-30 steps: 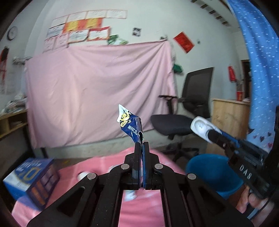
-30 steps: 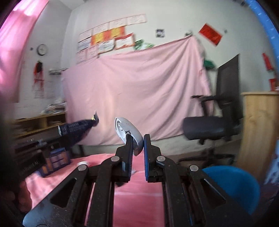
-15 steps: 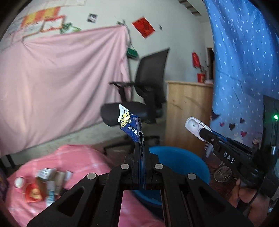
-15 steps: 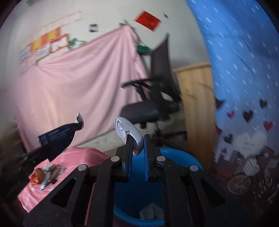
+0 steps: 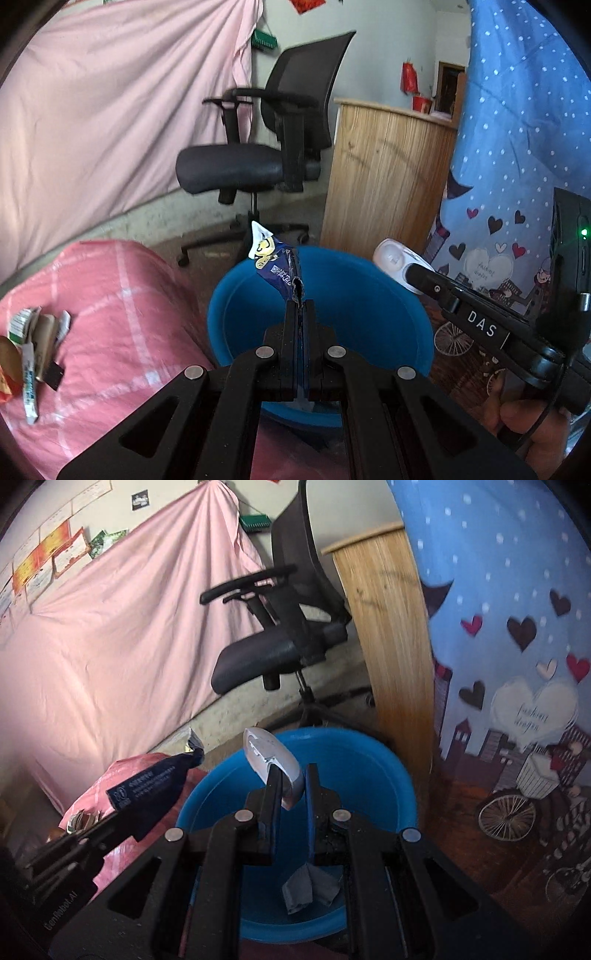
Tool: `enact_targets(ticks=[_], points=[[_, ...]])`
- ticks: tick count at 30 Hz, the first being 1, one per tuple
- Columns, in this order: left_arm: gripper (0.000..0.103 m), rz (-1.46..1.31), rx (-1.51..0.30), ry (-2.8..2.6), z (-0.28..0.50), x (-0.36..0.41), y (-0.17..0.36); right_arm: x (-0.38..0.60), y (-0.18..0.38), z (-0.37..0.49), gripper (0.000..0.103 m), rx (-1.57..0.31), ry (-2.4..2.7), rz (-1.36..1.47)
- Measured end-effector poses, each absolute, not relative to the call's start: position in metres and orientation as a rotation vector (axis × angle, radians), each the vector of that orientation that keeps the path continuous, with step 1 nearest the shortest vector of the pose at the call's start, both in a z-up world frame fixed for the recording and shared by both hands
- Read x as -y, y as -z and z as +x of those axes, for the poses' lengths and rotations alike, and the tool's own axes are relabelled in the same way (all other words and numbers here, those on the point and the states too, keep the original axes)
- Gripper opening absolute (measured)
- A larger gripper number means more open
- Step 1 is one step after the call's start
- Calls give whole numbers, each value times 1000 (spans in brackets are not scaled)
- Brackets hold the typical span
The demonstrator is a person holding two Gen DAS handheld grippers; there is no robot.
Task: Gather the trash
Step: 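Carry the snack bag and white piece in both tools over the basin, then open both tools to drop the bag and white piece into the basin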
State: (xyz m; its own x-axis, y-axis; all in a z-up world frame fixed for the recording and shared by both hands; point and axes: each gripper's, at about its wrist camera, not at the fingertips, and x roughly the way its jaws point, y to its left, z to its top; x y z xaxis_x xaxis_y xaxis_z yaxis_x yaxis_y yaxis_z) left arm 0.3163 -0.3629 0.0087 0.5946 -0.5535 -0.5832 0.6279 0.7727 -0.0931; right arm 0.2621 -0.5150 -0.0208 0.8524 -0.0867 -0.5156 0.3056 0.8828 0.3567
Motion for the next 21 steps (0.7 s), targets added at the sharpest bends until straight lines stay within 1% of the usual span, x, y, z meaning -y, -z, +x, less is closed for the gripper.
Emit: enact_targets(ticks=[3, 8, 14, 18, 19, 21], points=[[0, 114, -686, 687, 323, 365, -5, 517, 25, 267, 41, -534, 201, 468], [3, 117, -719, 683, 325, 361, -1, 517, 28, 271, 42, -545, 194, 474], [14, 94, -728, 668, 325, 353, 0, 515, 24, 270, 42, -533, 196, 462], [28, 52, -707, 635, 325, 339, -5, 511, 18, 268, 44, -501, 198, 426], [30, 40, -700, 624, 326, 335, -7, 510, 16, 268, 45, -494, 197, 418], [30, 16, -682, 595, 325, 325, -11, 506, 11, 266, 49, -475, 195, 397]])
